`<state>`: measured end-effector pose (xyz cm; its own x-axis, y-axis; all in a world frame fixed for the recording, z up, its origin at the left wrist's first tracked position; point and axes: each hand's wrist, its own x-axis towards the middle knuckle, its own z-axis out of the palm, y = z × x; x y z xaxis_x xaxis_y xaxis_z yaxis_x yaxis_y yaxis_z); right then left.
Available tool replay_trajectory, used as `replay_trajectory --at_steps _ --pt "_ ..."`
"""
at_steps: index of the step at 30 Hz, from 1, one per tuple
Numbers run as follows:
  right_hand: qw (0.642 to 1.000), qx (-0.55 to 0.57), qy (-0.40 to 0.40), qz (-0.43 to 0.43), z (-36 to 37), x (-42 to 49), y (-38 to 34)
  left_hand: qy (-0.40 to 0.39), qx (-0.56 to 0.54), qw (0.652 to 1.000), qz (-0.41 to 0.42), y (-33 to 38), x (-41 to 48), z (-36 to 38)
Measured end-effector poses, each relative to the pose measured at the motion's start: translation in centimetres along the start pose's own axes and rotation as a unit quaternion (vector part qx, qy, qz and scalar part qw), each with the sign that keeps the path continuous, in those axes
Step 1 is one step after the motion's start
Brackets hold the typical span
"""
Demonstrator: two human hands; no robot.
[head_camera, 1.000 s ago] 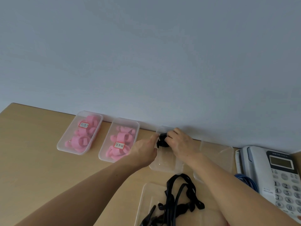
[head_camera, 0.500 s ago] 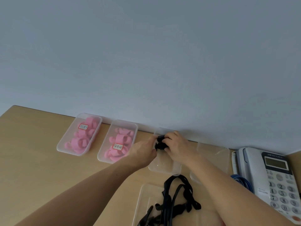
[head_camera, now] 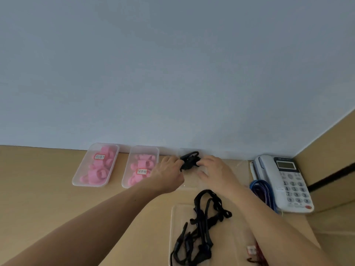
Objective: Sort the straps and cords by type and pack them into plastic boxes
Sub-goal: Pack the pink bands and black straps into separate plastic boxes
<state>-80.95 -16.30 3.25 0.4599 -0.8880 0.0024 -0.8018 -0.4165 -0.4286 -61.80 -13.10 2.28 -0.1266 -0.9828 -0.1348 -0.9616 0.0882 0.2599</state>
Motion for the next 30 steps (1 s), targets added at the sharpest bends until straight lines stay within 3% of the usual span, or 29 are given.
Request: replay_trajectory --at_steps 4,11,20,23,27,30 --pt "0.995 0.025 0.003 0.098 0.4 -5.3 -2.1 -0.03 -0.029 0.998 0.054 -0.7 -3.1 0.5" --pt "0.963 -0.006 -0.076 0.26 4.7 -12.9 -3.0 -0.088 -0.077 0.988 0.097 0.4 -7.9 2.2" --pt "0.92 0.042 -0.059 0.385 9.0 -16.4 -3.1 -0.139 -0.092 0.984 0.062 1.3 -10.9 3.8" --pt "0.898 0.127 -0.089 0.413 9.5 -16.6 -2.9 -0.149 -0.095 0.983 0.041 1.7 -11.6 4.3" --pt "0.855 0.27 -0.058 0.439 8.6 -16.1 -2.6 -0.164 -0.111 0.98 0.035 3.1 -12.1 4.0" --pt "0.84 0.36 -0.021 0.405 6.2 -15.3 -3.0 -0.17 -0.144 0.974 0.034 4.3 -12.0 2.9"
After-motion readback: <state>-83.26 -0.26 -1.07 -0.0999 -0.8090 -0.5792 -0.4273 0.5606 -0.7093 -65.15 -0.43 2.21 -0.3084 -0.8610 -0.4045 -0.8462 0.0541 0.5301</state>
